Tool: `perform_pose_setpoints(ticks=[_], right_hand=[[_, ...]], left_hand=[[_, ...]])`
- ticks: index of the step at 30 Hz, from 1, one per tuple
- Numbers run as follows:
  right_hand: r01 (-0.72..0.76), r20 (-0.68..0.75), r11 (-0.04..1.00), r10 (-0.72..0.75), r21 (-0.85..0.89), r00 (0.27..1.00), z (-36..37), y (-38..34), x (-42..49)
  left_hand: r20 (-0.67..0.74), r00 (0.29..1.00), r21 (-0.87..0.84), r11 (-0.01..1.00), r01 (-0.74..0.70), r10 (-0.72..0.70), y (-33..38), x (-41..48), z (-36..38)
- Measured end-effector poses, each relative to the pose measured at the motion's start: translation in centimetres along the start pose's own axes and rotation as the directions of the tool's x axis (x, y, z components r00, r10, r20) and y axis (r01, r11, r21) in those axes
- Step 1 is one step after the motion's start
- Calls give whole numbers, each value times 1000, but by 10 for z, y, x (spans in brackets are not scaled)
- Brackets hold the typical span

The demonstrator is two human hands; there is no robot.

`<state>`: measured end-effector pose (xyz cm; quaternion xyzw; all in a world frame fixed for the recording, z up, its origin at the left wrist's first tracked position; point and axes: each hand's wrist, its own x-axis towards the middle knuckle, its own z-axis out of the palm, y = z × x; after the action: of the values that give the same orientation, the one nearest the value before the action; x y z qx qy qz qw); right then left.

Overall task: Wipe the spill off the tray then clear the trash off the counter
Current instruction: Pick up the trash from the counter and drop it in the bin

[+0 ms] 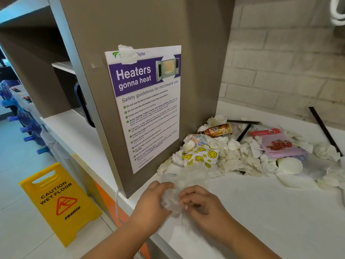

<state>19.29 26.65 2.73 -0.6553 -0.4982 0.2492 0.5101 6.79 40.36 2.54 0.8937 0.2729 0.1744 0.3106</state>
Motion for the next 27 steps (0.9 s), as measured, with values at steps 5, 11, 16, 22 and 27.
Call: perform_pose_setpoints(ticks=[5, 11, 16, 22, 27], right_hand=[[63, -269, 995, -81, -75, 960, -16, 7, 2], [-71, -444, 979, -21, -189, 896, -30, 14, 16], [-109, -190, 916, 36, -386, 981, -20, 16, 22], [-96, 39, 894, 126, -438, 991, 0, -1, 20], [-37, -30, 986, 32, -165, 999, 14, -9, 20]], left_hand=[[-76, 991, -81, 991, 106, -112, -4, -6, -10], [-220, 920, -332, 912, 242, -325, -8, -7, -15], [-140, 914, -407, 863, 298, -381, -10, -6, -15], [60, 889, -585, 706, 399, -453, -7, -7, -16], [106, 924, -637, 689, 347, -367, 5, -7, -13]])
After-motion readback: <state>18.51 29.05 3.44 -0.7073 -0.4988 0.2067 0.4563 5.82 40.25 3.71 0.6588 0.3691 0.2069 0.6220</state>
